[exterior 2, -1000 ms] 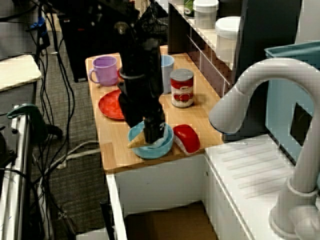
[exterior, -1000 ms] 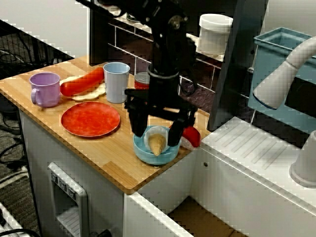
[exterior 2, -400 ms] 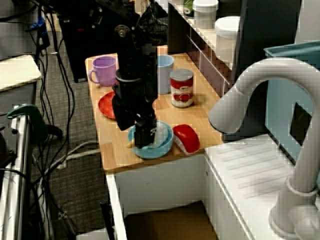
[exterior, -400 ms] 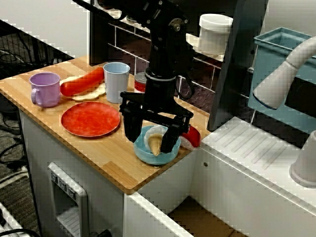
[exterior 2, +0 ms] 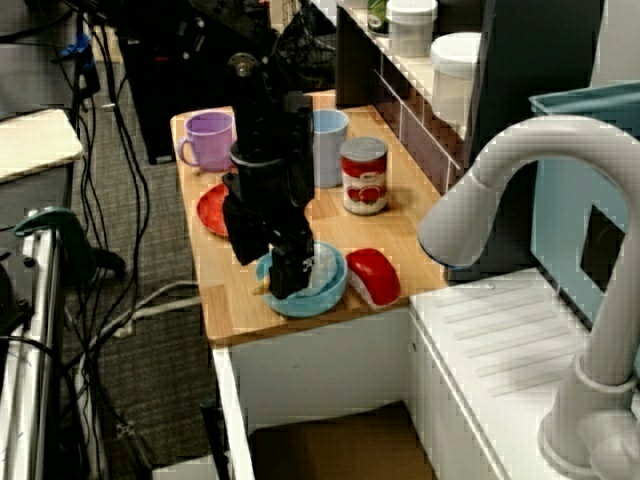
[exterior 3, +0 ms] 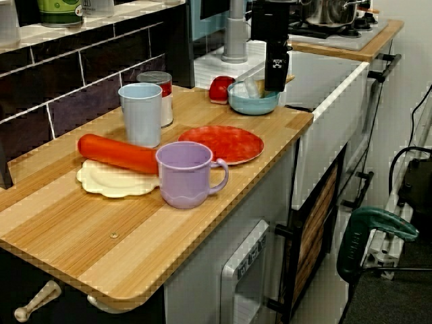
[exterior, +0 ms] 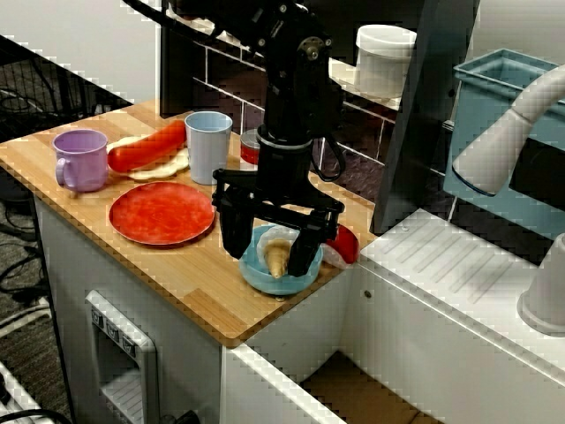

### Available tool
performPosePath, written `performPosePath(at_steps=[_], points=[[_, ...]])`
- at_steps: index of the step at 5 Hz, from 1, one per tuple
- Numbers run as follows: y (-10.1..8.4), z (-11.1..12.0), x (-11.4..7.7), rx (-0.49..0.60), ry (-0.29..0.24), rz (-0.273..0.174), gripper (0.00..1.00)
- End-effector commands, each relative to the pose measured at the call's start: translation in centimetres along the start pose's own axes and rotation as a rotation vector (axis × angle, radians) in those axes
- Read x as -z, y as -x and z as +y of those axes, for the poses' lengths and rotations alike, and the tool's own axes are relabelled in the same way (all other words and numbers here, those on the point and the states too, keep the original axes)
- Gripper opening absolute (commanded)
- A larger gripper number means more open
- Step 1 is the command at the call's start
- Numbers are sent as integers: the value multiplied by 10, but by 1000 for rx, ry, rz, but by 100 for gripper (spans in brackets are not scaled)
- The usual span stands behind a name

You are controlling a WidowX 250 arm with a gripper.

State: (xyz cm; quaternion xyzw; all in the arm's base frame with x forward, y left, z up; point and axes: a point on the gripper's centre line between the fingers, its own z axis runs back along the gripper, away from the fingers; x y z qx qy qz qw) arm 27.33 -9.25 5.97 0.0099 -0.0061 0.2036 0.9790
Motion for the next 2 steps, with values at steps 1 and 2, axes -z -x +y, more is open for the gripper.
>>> performPosePath(at_steps=[1, 2], points=[[-19, -1, -4, -74, 47, -40, 100], [-27, -5, 5, -93, 34, -55, 100]])
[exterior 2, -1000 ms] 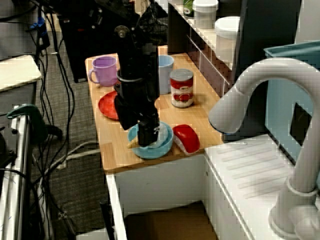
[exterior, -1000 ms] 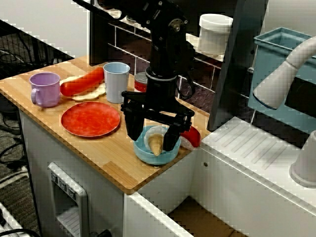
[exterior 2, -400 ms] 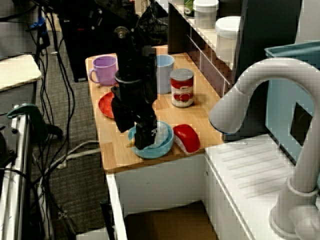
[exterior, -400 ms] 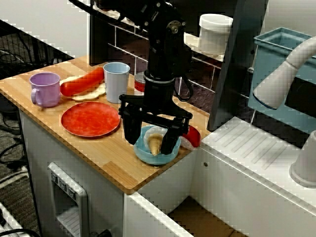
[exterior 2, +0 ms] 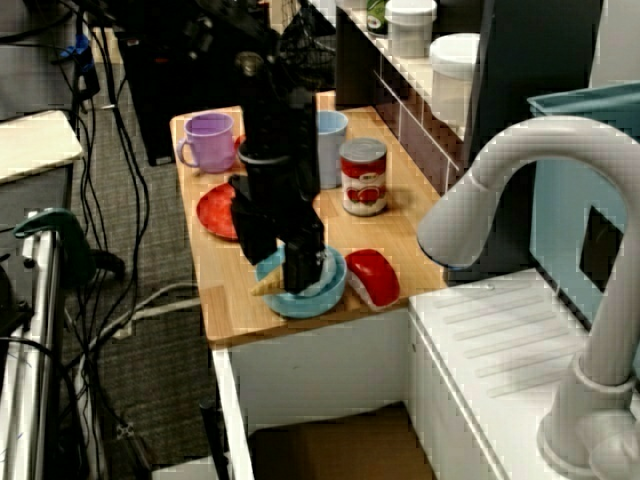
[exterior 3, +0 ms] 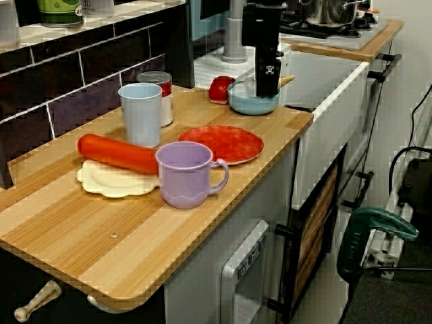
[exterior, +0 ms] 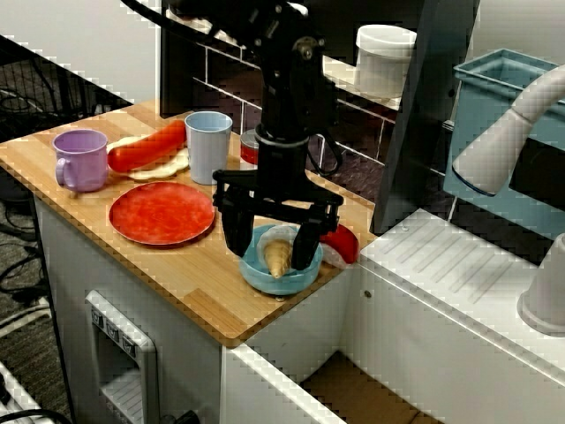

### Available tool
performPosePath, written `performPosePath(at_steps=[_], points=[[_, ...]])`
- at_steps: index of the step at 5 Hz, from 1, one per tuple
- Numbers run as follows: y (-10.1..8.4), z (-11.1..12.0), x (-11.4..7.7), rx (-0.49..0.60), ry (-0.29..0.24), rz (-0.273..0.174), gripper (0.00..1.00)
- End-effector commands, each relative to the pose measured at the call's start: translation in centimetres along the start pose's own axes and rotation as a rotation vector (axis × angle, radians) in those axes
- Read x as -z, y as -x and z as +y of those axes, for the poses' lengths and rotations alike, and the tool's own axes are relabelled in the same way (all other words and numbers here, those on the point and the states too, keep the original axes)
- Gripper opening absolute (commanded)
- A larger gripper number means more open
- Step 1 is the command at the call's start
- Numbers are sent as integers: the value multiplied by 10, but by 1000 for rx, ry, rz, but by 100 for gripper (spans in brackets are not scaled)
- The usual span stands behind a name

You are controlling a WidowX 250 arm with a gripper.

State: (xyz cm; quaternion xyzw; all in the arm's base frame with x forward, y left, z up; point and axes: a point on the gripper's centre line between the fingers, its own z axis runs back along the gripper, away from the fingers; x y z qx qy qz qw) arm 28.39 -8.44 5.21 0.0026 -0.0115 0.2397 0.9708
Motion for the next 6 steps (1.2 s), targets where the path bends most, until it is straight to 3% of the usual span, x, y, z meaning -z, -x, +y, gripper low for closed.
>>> performPosePath(at_steps=[1, 2, 3, 6], points=[[-16, -11, -1, -25, 19, -44, 100], [-14, -15, -1, -19, 19, -46, 100], [-15, -18, 3, -14, 11, -37, 0], [-29, -13, -11, -4, 25, 0, 0]])
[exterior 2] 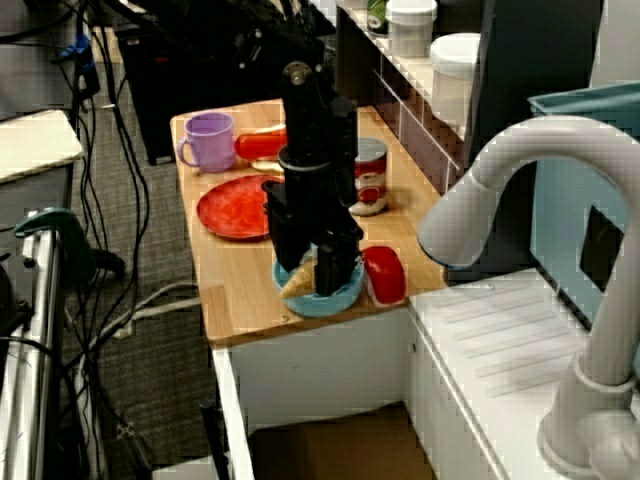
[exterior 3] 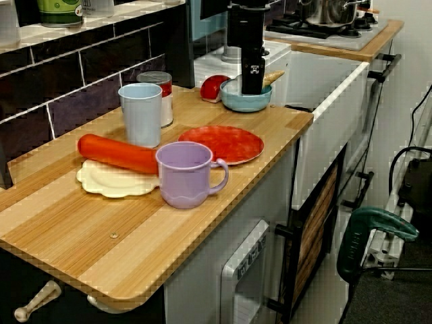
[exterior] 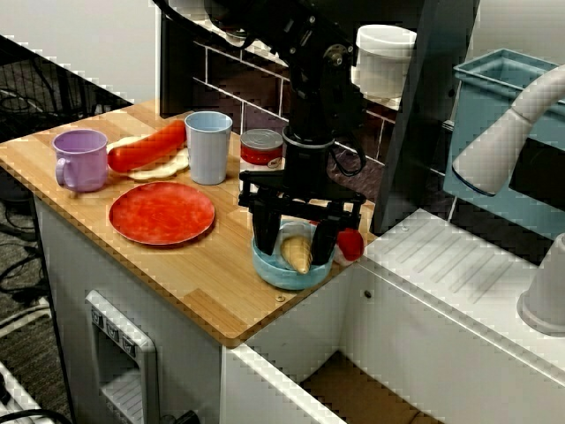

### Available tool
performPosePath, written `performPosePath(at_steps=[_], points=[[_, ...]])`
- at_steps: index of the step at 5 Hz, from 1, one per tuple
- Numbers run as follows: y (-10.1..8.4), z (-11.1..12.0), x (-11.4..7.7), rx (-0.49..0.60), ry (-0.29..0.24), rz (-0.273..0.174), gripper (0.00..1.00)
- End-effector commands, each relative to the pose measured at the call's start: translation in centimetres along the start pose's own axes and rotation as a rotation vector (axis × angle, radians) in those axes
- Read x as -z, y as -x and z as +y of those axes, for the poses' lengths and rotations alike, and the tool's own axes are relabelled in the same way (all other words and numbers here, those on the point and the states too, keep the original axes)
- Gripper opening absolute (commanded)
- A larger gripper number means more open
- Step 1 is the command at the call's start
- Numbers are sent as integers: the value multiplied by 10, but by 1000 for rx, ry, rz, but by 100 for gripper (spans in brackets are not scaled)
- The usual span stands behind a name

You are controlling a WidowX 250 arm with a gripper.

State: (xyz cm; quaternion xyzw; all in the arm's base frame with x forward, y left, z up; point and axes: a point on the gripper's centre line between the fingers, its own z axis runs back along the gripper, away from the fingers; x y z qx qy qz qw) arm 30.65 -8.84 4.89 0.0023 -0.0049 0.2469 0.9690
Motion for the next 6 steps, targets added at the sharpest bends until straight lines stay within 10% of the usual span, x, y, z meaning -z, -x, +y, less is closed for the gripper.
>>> performPosePath(at_steps=[1, 6], points=[[-12, 7, -27, 23, 39, -8, 0], [-27, 35, -85, 26, 131, 43, 0]])
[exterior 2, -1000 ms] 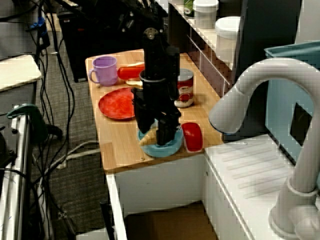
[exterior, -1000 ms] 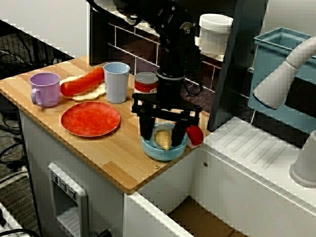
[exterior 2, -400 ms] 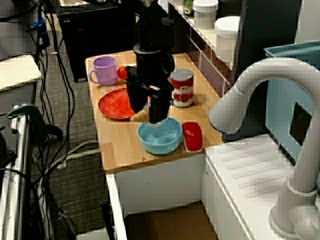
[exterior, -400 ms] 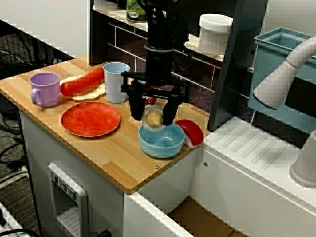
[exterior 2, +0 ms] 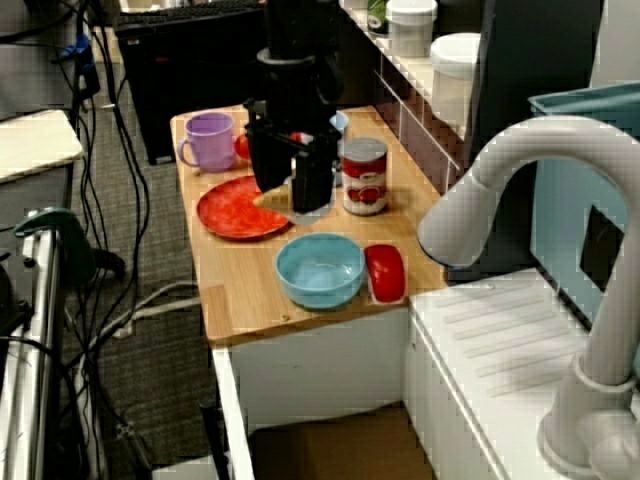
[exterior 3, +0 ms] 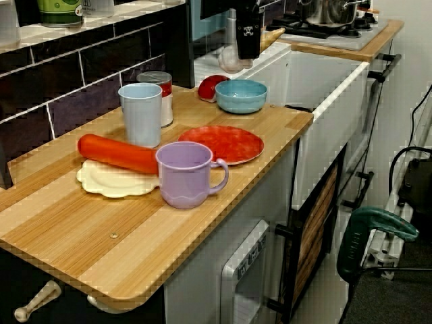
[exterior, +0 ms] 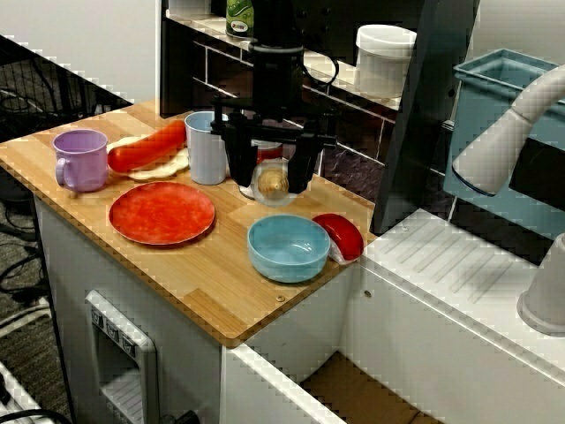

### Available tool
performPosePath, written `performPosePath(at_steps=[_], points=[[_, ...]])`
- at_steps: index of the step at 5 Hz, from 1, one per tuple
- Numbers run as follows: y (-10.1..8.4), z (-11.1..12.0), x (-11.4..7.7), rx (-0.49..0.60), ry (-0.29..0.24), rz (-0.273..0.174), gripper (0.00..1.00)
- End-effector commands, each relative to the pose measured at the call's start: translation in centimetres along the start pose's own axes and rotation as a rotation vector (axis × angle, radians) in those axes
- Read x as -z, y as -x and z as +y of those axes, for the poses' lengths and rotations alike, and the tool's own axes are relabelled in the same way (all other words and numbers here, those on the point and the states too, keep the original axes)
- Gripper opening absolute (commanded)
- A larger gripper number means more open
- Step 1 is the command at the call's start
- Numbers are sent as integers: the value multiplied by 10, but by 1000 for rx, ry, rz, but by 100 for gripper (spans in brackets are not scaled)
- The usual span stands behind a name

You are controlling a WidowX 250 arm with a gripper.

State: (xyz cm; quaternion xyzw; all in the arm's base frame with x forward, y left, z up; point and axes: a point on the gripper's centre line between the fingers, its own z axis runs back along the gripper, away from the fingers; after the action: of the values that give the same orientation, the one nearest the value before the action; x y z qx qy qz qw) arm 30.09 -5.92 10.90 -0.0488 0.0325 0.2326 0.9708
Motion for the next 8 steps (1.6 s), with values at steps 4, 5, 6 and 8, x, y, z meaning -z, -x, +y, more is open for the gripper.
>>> performPosePath(at_steps=[4, 5, 6, 8], points=[[-21, 37, -43, 47, 62, -34, 0], [-21, 46, -43, 50, 56, -41, 0], [-25, 54, -49, 47, 55, -33, 0], [-23, 73, -55, 45, 63, -33, 0]])
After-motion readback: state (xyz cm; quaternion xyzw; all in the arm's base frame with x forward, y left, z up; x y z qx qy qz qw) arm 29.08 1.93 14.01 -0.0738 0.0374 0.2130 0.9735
